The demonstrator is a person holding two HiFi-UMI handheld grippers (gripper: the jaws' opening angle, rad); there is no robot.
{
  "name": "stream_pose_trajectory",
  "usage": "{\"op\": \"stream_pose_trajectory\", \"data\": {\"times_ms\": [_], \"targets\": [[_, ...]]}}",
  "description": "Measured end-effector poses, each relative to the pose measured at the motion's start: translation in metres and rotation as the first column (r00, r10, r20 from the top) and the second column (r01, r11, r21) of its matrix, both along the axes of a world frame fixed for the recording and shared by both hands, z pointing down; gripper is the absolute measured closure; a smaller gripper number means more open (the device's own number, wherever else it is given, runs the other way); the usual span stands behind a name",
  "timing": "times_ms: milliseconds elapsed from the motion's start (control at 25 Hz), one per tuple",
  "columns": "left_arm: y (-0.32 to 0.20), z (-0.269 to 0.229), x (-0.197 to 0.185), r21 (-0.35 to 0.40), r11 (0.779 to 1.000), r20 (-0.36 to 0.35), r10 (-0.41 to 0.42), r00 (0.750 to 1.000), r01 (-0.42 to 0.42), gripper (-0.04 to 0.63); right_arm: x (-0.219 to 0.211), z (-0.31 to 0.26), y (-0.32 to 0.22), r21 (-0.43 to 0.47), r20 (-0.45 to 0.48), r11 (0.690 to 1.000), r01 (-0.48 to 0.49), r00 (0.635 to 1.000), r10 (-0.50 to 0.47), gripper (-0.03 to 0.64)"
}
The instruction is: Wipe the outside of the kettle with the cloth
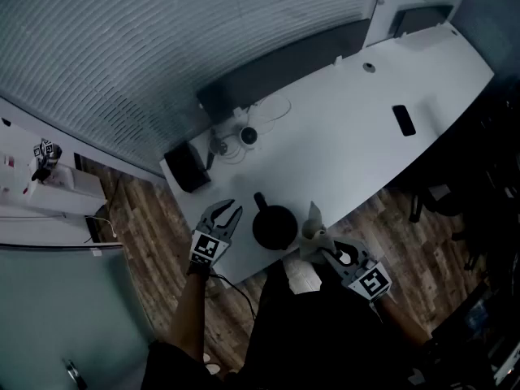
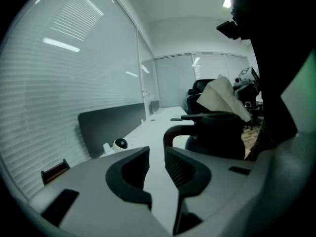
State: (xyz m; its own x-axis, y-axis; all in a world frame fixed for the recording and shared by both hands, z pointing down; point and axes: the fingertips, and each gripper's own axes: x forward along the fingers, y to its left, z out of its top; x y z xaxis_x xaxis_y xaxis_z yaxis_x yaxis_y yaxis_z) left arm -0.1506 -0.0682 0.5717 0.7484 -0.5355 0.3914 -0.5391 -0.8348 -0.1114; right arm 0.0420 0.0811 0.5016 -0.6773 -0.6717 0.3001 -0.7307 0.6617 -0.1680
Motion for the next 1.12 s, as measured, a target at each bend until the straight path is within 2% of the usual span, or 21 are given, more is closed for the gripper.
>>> {"op": "stream_pose_trajectory", "data": {"times_ms": [120,360,600,880,1120], "targets": [[-0.001,0.022,0.004,-0.005,0.993,0.07,0.116,0.991,-0.116,0.511,-0.012,-0.001,0.003,0.019,0.011,0.999,-0.028,1.0,0.028,0.538],[-0.006,0.042,0.016,-0.03,0.972,0.042,0.234,0.971,-0.233,0.497,-0.034,-0.006,0.016,0.031,0.003,0.993,-0.112,0.994,0.112,0.538],[-0.003,0.049,0.031,-0.048,0.956,-0.002,0.291,0.957,-0.29,0.492,-0.045,-0.016,0.027,0.057,-0.006,0.984,-0.166,0.986,0.167,0.538],[-0.011,0.051,0.045,-0.043,0.948,-0.046,0.315,0.948,-0.317,0.492,-0.047,-0.017,0.04,0.055,-0.037,0.98,-0.19,0.981,0.192,0.538],[-0.01,0.054,0.058,-0.031,0.925,-0.032,0.378,0.925,-0.379,0.489,-0.046,-0.014,0.049,0.053,-0.057,0.978,-0.202,0.977,0.205,0.538]]}}
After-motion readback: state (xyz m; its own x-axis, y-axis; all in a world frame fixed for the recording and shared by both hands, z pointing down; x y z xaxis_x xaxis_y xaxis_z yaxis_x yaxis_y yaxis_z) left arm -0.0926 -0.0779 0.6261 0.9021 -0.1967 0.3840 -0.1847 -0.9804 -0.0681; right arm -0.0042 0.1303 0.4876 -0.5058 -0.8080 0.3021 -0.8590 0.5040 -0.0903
